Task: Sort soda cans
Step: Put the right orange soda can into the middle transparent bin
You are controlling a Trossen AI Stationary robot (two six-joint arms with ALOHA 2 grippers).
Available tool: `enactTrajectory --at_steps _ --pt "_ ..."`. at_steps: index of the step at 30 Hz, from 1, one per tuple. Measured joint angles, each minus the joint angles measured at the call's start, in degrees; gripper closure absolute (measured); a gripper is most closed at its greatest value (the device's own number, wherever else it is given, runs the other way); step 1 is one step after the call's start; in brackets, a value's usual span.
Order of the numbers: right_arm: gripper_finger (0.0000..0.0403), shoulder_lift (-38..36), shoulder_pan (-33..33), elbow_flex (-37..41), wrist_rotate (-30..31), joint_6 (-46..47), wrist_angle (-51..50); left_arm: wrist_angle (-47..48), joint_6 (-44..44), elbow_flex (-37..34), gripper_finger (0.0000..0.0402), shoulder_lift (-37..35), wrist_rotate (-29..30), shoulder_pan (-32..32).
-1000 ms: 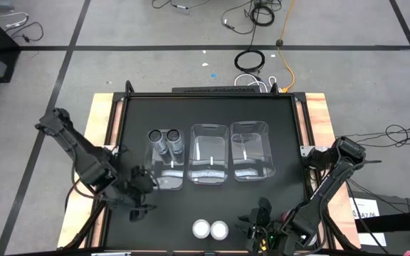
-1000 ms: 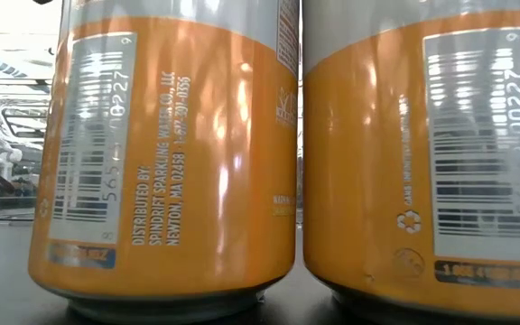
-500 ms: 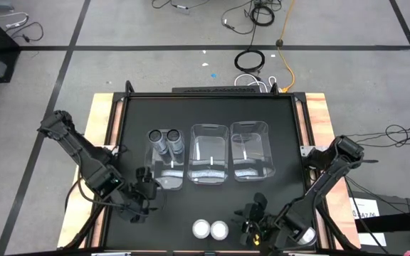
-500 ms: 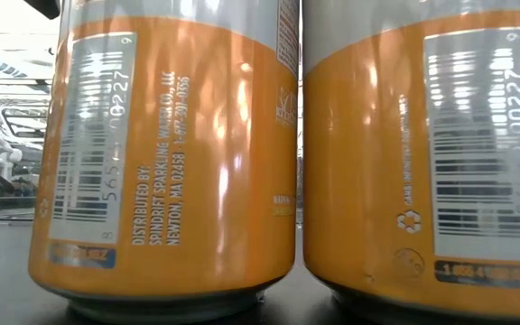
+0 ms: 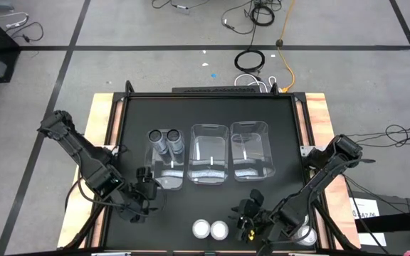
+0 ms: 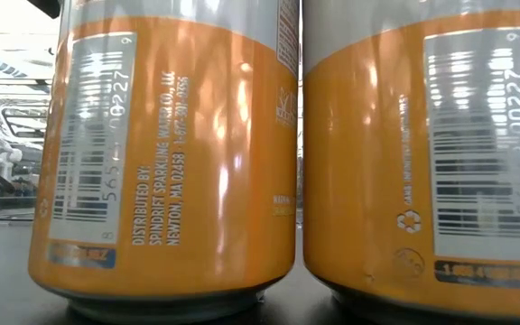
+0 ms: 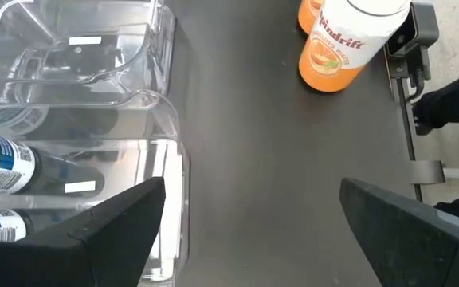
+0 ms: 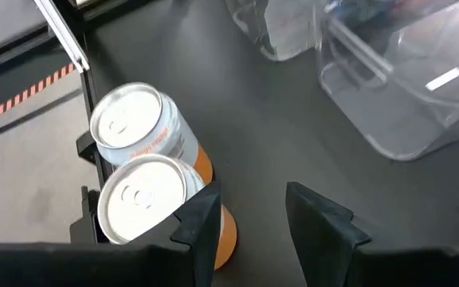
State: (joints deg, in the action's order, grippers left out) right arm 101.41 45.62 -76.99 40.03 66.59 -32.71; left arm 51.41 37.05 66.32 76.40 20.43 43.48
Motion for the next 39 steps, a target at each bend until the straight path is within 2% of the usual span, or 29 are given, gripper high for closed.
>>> enactTrajectory --at_steps 3,8,17,21,39 --pt "0.0256 0.0 -0.7 0.0 -2.5 -0.2 0.0 0.0 0.0 0.0 0.0015 0.0 0.0 0.0" --pt "0.0224 0.0 -1.3 0.0 -2.3 -2.5 0.0 0.0 0.0 0.0 0.0015 0.0 0.0 0.0" --pt "0.0123 0.0 -2.2 0.0 -1.0 -5.6 -0.1 0.0 0.1 0.0 0.0015 0.0 0.0 0.0" --pt "0.0091 0.0 -2.2 0.0 -1.1 -8.8 0.0 0.0 0.1 0.0 0.0015 0.0 0.0 0.0" --pt "0.0061 0.0 -3.1 0.0 -1.0 -1.7 2.7 -1.8 0.1 0.0 0.0015 0.0 0.0 0.0"
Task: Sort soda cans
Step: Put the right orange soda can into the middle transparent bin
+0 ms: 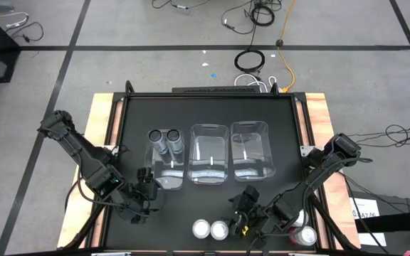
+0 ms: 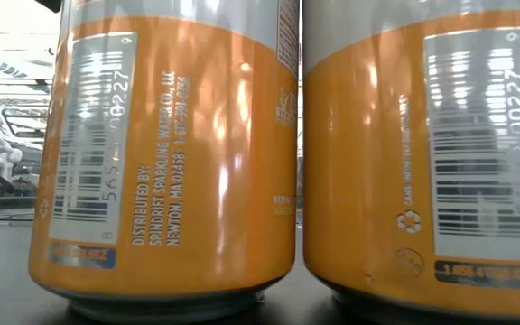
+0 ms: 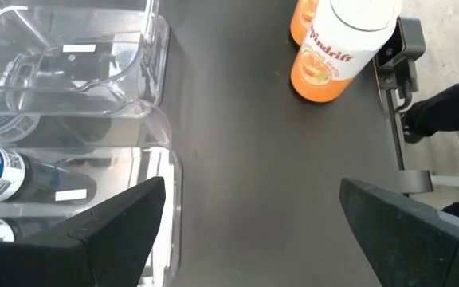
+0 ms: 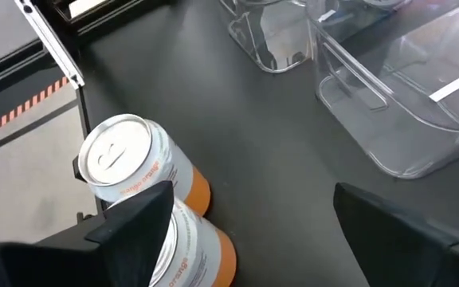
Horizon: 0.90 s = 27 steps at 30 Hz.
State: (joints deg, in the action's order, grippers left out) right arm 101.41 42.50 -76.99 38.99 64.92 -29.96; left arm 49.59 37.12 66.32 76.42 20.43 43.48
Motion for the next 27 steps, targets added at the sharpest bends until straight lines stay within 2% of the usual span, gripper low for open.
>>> enactTrajectory --at_steps 9,17,27 --pt "0.0008 0.0 -0.1 0.0 0.1 0.2 -1.6 0.0 0.0 0.0 0.0015 0.0 0.0 0.0" --pt "0.0004 0.0 -0.1 0.0 0.0 2.4 -2.7 0.0 0.0 0.0 0.0015 0.0 0.0 0.0" --pt "0.0005 0.0 -0.1 0.0 -9.5 2.6 0.3 -0.7 0.0 0.0 0.0015 0.0 0.0 0.0"
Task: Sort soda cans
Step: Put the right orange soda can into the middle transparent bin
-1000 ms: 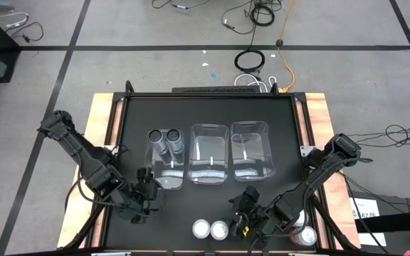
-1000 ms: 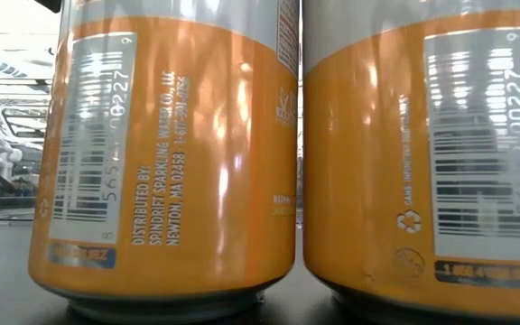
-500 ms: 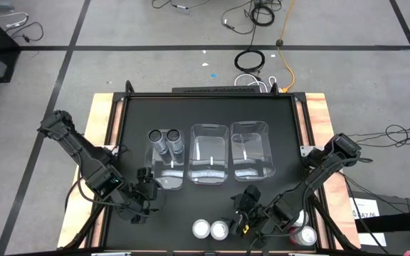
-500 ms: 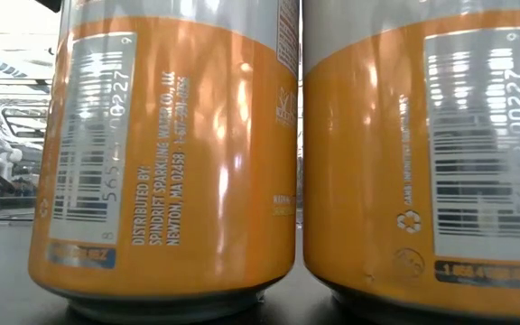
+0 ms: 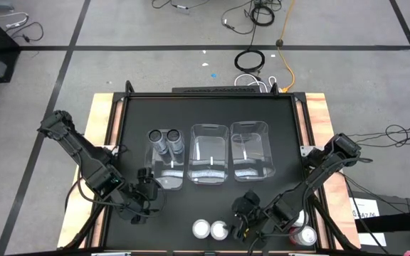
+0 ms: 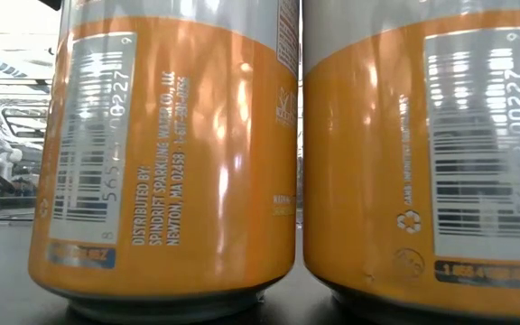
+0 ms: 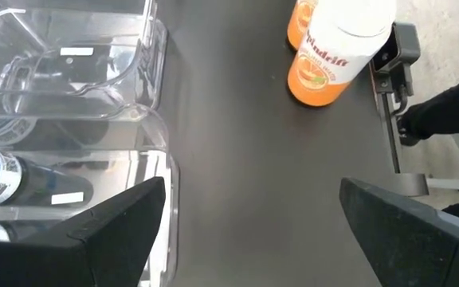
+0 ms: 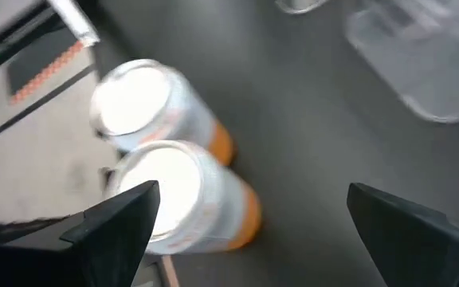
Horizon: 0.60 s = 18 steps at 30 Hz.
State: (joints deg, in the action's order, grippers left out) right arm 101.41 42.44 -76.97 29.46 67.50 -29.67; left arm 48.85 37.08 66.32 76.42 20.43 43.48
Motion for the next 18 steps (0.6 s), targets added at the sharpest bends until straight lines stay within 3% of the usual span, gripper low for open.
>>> enactTrajectory --at_steps 7,18 --pt "0.0007 0.0 0.0 -1.0 -1.3 -6.0 6.2 -0.5 0.0 0.0 0.0015 0.0 0.0 0.0" --pt "0.0007 2.9 -0.7 -11.6 -1.2 -6.2 -7.1 -0.3 0.0 0.0 0.0015 0.0 0.0 0.0"
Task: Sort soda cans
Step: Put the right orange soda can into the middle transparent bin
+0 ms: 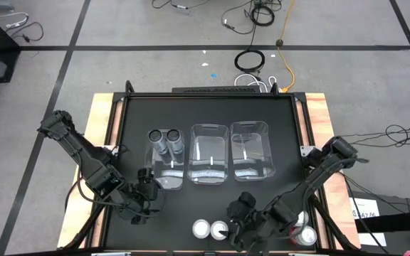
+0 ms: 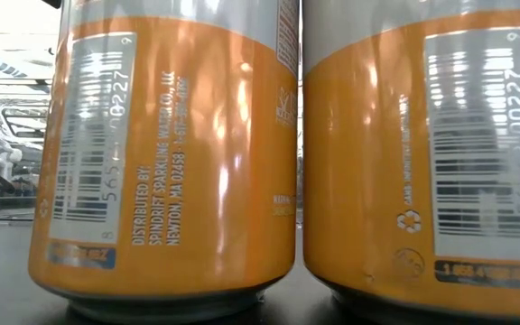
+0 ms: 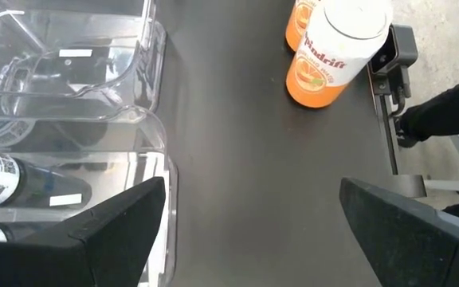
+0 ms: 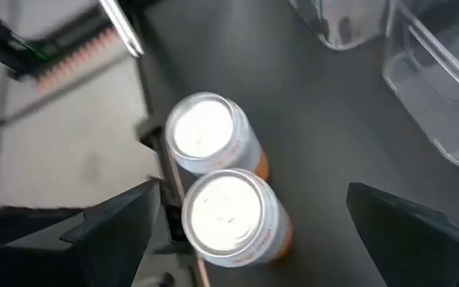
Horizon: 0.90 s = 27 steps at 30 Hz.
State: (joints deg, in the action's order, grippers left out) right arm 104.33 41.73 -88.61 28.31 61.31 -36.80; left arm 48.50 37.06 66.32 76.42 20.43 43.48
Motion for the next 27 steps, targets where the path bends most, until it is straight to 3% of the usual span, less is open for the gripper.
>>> enactTrajectory --at_steps 9,14,21,27 --pt "0.0007 14.8 -2.2 -22.9 -7.5 -0.1 -23.0 0.0 0.0 0.0 0.0015 0.0 0.0 0.0" --pt "0.0007 20.8 -2.8 -32.9 -10.8 -1.2 -29.5 0.0 0.0 0.0 0.0015 0.0 0.0 0.0" --pt "0.0007 24.2 -3.9 -34.7 -16.8 -1.9 -32.1 0.0 -2.0 0.0 0.0015 0.0 0.3 0.0" --pt "0.0007 25.2 -4.1 -34.6 -17.8 -1.9 -32.4 0.6 -2.0 0.0 0.0015 0.0 2.0 0.0"
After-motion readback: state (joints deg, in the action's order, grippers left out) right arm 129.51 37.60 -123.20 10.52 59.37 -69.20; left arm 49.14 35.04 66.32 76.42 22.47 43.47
